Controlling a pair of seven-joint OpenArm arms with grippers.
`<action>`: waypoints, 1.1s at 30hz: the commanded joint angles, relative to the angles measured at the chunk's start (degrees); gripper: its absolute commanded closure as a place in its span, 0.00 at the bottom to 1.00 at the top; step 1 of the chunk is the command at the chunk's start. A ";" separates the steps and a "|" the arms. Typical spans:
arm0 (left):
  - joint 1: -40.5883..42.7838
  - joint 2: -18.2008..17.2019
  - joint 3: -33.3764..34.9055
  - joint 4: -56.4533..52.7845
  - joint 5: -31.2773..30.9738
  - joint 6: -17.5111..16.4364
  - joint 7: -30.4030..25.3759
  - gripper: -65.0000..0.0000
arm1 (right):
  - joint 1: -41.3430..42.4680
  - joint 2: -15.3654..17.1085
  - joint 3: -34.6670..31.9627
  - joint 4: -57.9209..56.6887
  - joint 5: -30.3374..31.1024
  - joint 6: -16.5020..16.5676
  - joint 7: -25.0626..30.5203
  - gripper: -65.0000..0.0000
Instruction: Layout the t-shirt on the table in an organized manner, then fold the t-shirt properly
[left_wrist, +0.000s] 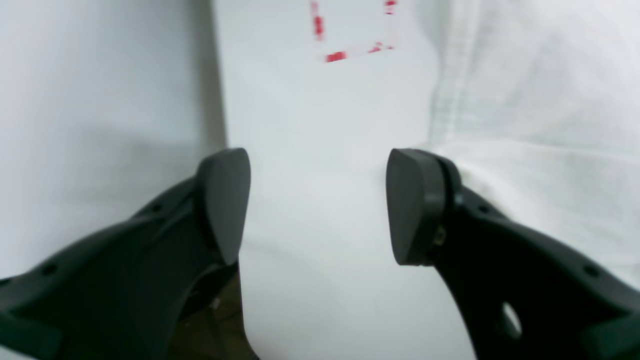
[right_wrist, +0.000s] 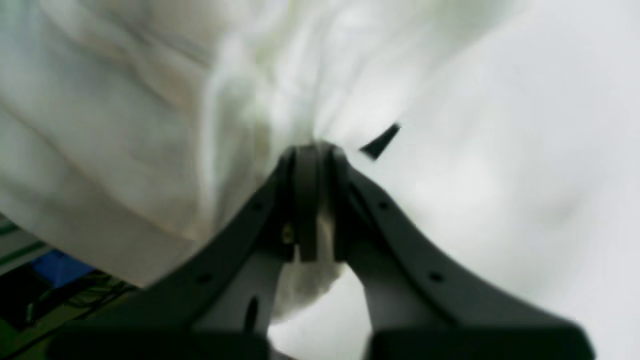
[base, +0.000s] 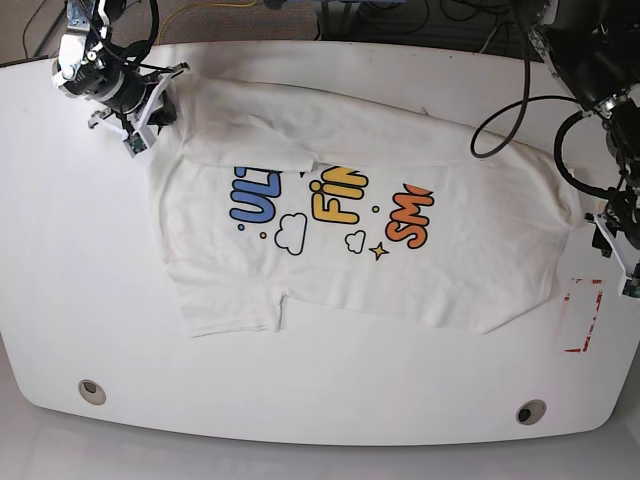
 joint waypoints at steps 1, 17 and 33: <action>2.31 1.47 0.13 3.62 -0.19 -0.08 -0.45 0.38 | -0.13 0.82 0.55 4.29 0.97 0.10 0.89 0.96; 12.59 9.64 0.40 0.72 0.07 -0.08 -13.02 0.49 | 0.31 0.73 0.46 8.07 1.32 0.10 0.71 0.53; 12.68 6.30 0.40 -13.70 -0.10 -0.08 -19.35 0.51 | 0.84 -2.61 0.38 2.98 0.89 0.10 0.89 0.53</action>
